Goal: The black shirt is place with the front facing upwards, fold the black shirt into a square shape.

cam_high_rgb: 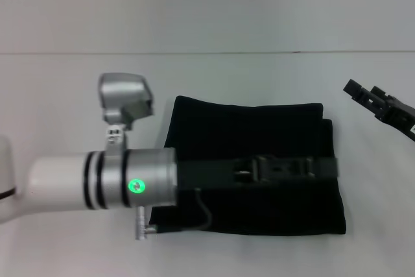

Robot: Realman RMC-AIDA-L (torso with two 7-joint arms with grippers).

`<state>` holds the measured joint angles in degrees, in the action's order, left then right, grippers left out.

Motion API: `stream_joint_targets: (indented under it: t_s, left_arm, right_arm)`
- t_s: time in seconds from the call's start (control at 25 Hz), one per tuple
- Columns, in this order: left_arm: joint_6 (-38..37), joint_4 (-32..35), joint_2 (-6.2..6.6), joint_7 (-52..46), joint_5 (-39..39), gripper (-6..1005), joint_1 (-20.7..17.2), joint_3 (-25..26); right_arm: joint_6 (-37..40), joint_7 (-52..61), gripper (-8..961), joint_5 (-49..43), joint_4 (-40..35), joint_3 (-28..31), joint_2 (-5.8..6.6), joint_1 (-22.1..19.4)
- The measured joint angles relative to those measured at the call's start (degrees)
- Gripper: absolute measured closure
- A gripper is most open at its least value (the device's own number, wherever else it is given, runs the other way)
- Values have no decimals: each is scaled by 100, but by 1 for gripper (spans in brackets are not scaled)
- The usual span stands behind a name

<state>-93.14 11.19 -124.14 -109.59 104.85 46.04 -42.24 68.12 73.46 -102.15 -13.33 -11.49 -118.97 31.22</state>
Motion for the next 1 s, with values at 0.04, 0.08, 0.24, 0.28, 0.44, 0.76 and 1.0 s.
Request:
stream_joint_targets:
  t_s: [0.04,0.08,0.24,0.28,0.44,0.76,1.0]
  left_arm:
    - [-73,150,13,-15,-47,614,-114,3]
    - [-71,317,26,-19,-66,574,-228,4]
    - [254,1031,153,103,-54,302,-719,-1]
    - [414,1167,231,183,-53,283,-840,-2]
    - [1109,1325,561,615,-153,206,-1229,208]
    - [1796,1355,664,1196,-167,72,-1577,1410]
    - [1788,1332,785,1112,-139,48,-1560,1476]
  right_arm:
    - [90,289,28,-62,-18,-68,40,-15]
    - [162,590,28,-121,-38,-147,81,-20]
    - [332,2285,28,-495,-277,-616,335,6]
    - [356,2789,28,-616,-332,-731,412,28]
    - [501,4250,28,-931,-416,-1173,731,130]
    - [490,5049,34,-1013,-416,-1793,801,362]
    - [375,5502,42,-1033,-419,-2317,892,510]
